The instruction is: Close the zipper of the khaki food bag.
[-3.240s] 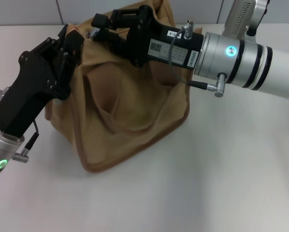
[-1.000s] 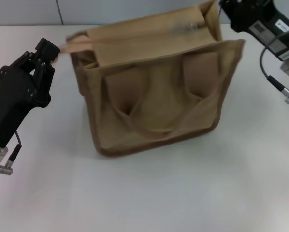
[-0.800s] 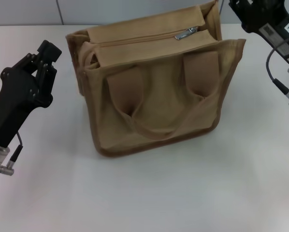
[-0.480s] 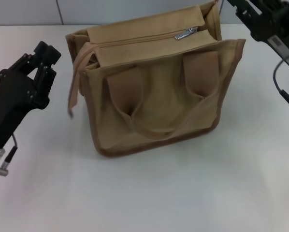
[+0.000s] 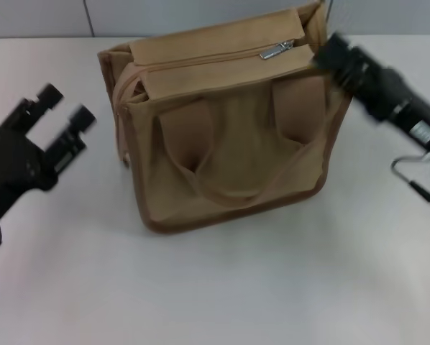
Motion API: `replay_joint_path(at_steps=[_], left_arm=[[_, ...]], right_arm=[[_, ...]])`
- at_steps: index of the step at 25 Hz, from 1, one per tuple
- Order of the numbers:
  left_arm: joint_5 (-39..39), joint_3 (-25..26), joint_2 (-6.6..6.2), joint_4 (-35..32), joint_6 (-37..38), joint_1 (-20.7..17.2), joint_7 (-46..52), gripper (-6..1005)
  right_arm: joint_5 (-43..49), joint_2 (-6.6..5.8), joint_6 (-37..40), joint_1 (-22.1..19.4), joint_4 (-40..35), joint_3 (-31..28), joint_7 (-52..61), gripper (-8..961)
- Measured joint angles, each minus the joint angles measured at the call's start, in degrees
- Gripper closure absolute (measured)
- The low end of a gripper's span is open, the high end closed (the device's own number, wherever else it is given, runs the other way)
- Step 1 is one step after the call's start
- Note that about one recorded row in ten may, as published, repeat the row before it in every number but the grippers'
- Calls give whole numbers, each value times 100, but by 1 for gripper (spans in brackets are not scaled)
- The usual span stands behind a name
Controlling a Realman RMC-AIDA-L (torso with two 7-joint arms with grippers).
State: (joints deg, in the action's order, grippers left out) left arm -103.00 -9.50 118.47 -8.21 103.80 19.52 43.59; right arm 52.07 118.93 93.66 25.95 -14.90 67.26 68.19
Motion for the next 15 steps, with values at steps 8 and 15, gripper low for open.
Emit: replay_joint_path(at_steps=[8,15], left_arm=[[-151,-1450,-10,-1145,783,-223,66,279],[-446,-2739,-16,-1897,867,-341,127,214]], right_arm=[[1094,52,467,-269,-108,94,-2747,191],[1846,43,487,-155,-40,408,-3017,163]])
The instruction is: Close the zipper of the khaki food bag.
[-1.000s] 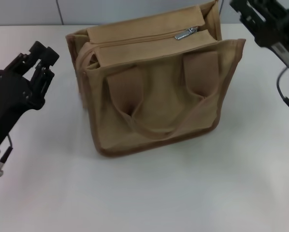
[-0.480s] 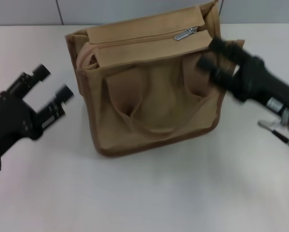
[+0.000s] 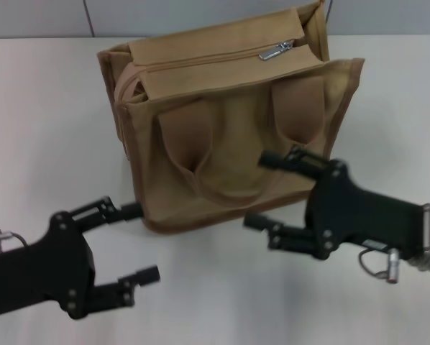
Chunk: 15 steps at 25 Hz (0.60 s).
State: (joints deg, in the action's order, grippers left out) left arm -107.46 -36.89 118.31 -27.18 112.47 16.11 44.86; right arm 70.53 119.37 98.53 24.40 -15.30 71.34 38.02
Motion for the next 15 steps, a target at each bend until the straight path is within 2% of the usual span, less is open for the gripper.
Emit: replay_joint_path(at_steps=[4,15], left_arm=[[-375,-26,23,30,-217,109,-11,214],[-427,-124,46,133,-429,72,-55,214]], right_arm=[[315,0,-322,162,14,168,309,163],[400,34,-352,179,22,493,130,164]])
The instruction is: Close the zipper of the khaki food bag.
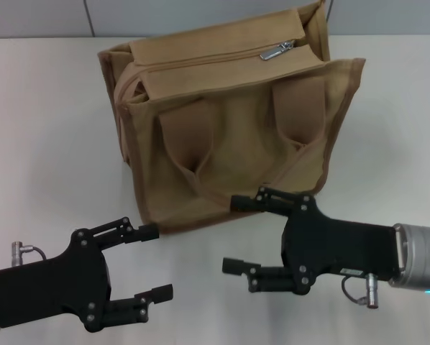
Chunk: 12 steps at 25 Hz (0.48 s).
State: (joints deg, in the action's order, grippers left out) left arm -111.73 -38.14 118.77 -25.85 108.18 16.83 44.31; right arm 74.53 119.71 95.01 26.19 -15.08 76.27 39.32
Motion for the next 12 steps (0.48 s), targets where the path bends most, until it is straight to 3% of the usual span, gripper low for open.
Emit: replay_joint_path(at_steps=[12], left_arm=[[-7,-5,-3,51,-17,-5,-2,214]], right_arm=[[-41,9,-34,33,-22,125,10,163]])
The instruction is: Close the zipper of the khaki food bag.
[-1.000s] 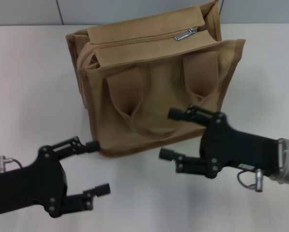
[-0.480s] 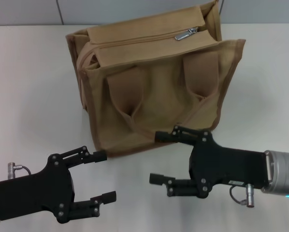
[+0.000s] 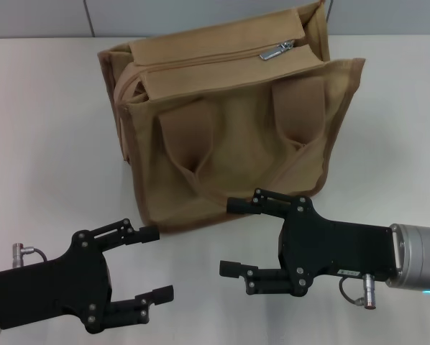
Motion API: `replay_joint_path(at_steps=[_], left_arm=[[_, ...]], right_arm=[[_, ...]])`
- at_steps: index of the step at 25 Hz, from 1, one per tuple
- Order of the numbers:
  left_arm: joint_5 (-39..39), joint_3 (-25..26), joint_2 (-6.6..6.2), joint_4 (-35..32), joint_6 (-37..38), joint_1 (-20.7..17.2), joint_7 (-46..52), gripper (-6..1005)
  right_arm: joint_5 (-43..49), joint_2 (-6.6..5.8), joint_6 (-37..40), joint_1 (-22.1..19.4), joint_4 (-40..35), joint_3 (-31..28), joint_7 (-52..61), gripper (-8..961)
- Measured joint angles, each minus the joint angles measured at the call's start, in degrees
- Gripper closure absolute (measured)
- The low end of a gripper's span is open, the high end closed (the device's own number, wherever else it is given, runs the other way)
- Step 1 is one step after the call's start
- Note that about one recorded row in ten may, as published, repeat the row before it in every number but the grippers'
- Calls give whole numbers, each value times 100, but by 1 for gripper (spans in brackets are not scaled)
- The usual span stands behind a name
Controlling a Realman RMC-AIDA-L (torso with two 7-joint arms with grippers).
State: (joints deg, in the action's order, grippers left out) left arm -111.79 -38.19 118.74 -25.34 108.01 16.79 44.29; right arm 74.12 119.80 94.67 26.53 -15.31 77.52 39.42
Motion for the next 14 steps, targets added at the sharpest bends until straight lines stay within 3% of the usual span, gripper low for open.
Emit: replay_joint_path(at_steps=[14], left_arm=[[-5,-3,0,6,-9,0,0,214]], right_arm=[[-3,0,31,-13,25,-25,-3,164]])
